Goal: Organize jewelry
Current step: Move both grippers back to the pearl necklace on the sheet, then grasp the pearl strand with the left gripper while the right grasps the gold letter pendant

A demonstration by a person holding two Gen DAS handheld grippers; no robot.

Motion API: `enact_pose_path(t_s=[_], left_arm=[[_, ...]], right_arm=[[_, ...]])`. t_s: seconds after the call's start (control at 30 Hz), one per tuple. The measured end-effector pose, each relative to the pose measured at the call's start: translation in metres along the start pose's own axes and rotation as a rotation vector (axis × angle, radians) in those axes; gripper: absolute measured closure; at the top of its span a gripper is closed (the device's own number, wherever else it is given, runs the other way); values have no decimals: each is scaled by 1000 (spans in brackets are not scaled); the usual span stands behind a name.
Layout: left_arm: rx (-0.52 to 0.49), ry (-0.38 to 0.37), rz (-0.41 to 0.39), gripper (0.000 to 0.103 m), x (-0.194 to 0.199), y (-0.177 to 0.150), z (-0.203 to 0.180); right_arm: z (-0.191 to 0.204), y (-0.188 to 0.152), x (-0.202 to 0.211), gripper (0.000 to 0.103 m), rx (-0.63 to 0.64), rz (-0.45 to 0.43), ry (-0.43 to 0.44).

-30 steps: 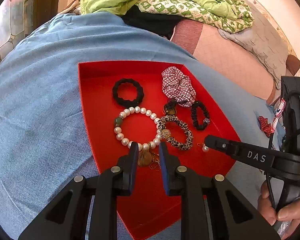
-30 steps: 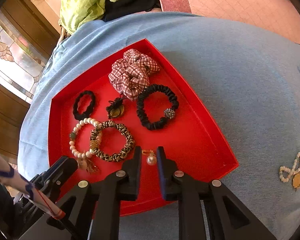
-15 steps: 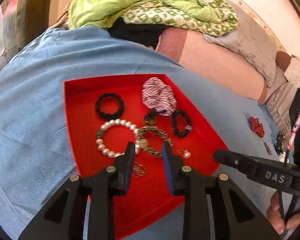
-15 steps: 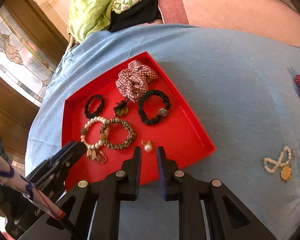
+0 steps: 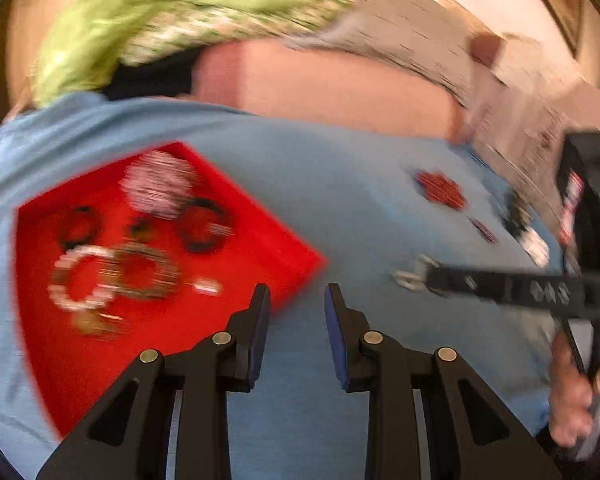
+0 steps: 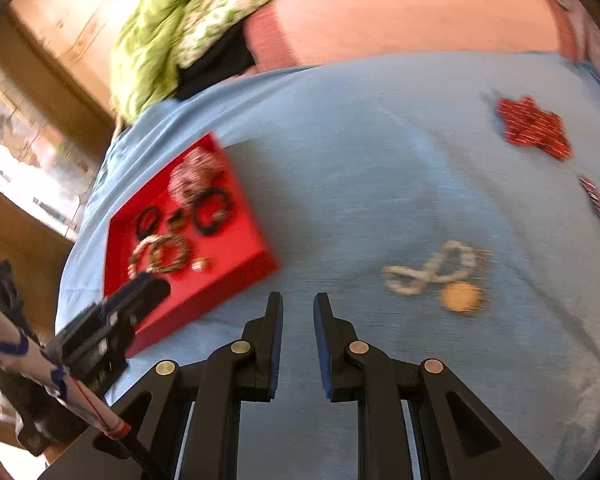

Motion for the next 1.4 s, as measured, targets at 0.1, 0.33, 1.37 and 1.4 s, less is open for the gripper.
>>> enact_pose_path(t_s=[0.1, 0.33, 1.37, 1.4], left_arm=[[-69, -41, 71, 76, -24, -11, -34], [-103, -33, 171, 75, -62, -26, -54], [-142, -74, 130, 70, -67, -10, -76], [-150, -76, 131, 69, -68, -9, -79]], right_arm=[[-34, 3, 5, 85, -54, -13, -31], [-86, 3, 2, 80, -155, -15, -57], [-90, 13, 14, 77, 19, -117, -164], [-93, 13, 16, 77, 7, -119, -154]])
Point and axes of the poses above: each gripper's, at about its wrist camera, not at the fingertips, and x roughly against the way its jaws point, z to its left, y to its top, the point moved 3 cm from there along -x, roughly the way its jaws point, and after that the axes turned 2 degrees about -x, right-handed, at the moved point
